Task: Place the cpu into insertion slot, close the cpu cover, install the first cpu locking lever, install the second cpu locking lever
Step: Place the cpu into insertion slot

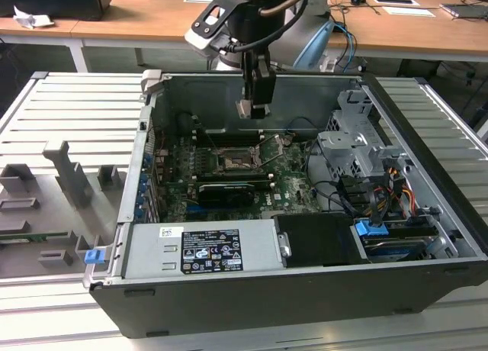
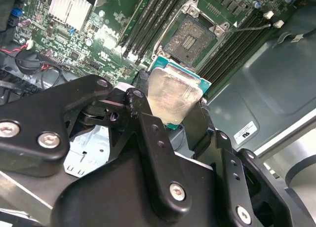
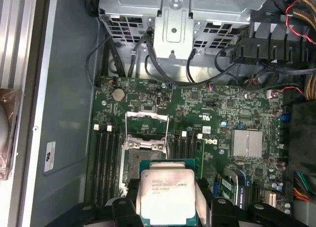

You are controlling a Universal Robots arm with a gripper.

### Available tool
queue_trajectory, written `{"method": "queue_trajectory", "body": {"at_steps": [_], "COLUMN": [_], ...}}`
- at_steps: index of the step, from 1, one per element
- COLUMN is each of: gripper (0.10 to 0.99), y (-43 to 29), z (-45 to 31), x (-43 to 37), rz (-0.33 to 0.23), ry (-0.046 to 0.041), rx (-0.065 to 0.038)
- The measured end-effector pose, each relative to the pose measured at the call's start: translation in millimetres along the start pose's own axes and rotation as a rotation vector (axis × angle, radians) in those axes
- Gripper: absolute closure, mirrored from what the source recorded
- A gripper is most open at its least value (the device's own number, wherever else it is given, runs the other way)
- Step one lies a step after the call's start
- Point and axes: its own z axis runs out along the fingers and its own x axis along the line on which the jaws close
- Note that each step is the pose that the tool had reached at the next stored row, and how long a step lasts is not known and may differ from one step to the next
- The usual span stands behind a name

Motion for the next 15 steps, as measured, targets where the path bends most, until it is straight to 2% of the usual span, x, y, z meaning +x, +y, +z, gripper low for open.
{"method": "queue_trajectory", "body": {"at_steps": [11, 15], "gripper": [0.557, 0.557], "y": [-0.5, -0.5], "z": [5.1, 5.9], "x": [-0.1, -0.1], "rz": [0.010, 0.043], "ry": [-0.0010, -0.0037], "rx": [0.000, -0.001]}}
